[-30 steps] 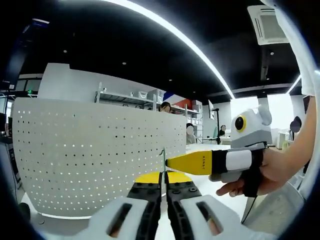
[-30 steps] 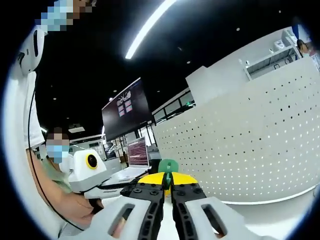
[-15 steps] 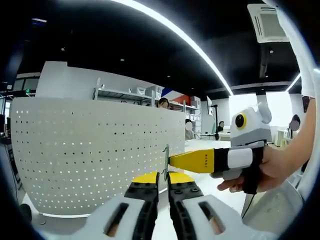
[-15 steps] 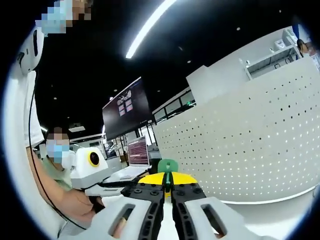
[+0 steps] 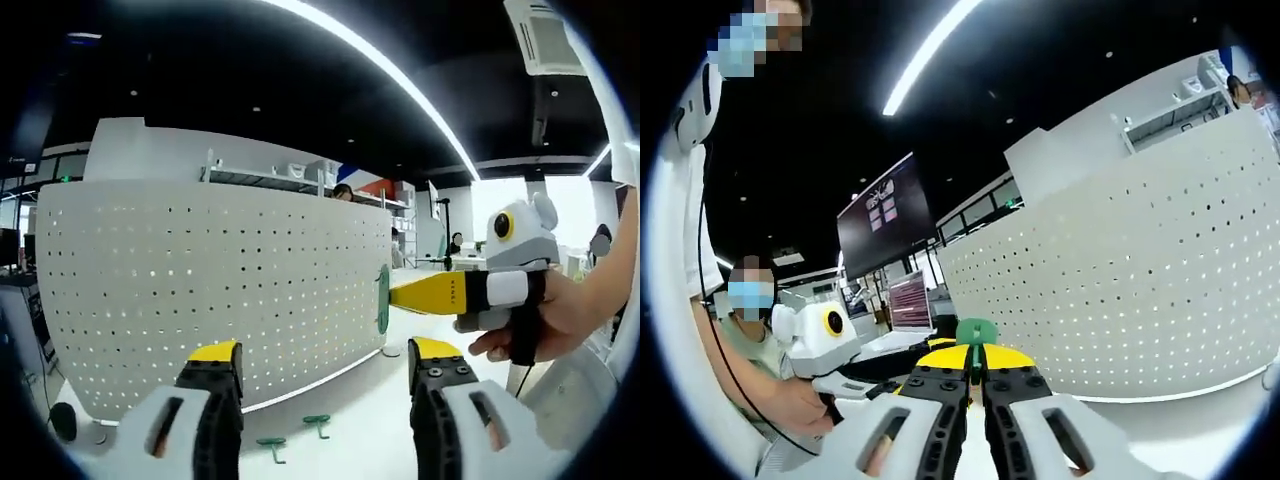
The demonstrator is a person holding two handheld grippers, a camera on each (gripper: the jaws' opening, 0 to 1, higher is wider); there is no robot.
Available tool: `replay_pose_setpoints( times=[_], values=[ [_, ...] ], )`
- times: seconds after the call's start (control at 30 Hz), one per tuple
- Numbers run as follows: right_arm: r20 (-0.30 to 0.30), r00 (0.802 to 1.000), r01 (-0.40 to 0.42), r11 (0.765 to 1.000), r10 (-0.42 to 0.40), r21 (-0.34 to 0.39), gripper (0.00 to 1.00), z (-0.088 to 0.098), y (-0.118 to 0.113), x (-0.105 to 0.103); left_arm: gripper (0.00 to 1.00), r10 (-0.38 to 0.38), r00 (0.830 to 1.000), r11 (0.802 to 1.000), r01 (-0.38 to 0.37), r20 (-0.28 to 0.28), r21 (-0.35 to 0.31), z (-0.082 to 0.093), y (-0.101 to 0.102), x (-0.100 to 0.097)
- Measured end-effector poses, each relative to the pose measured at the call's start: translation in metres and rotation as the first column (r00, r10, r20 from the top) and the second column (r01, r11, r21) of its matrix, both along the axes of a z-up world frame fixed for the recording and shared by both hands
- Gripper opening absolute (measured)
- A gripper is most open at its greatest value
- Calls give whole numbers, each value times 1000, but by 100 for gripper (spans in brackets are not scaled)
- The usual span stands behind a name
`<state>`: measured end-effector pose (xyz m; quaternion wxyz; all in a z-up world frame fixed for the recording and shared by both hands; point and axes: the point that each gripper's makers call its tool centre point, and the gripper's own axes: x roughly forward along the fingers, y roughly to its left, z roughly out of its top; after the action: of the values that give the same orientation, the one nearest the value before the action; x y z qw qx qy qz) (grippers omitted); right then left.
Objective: Insert the hook assembly into the mounting plate slot until the hook locks in place.
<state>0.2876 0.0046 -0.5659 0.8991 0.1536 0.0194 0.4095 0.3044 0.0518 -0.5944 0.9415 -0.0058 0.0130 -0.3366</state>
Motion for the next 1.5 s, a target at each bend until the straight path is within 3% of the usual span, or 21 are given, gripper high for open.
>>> replay_pose_setpoints(
  times=[0.17, 0.5, 0.63, 0.7, 0.77, 0.83, 0.9, 0.93, 1.07, 1.5],
  values=[
    [4, 1000, 3, 1000, -3, -27, 1, -1, 0, 0, 69, 5, 1000, 1000, -5, 9, 23, -3, 7, -1],
    [57, 996, 76, 994, -71, -80, 1, 17, -6, 14, 68, 6, 1000, 998, -7, 9, 59, -16, 17, -9],
    [84, 991, 116, 980, -103, -164, 1, 18, -5, 21, 68, 13, 1000, 999, -13, 1, 37, -19, 23, -12],
    [92, 990, 116, 981, -103, -156, 1, 24, -2, 23, 68, 18, 1000, 999, -18, -3, 41, -21, 26, -13],
    [122, 983, 159, 965, -136, -209, 1, 27, -5, 30, 67, 20, 1000, 999, -20, -5, 27, -22, 28, -14],
    [122, 983, 157, 968, -135, -197, 1, 31, -1, 33, 67, 30, 1000, 999, -30, -7, 25, -24, 30, -14],
    [155, 973, 208, 946, -173, -251, 1, 32, -3, 42, 67, 25, 1000, 1000, -25, -4, 17, -23, 29, -14],
    [142, 975, 200, 951, -170, -235, 1, 33, 0, 44, 67, 25, 1000, 1000, -25, 2, 17, -23, 29, -14],
    [162, 960, 267, 926, -230, -266, 1, 40, -1, 59, 67, 18, 1000, 1000, -18, 12, 15, -23, 28, -13],
    [177, 934, 349, 903, -311, -251, 1, 60, 9, 98, 67, -1, 999, 1000, 1, 44, 10, -21, 24, -14]
  ],
)
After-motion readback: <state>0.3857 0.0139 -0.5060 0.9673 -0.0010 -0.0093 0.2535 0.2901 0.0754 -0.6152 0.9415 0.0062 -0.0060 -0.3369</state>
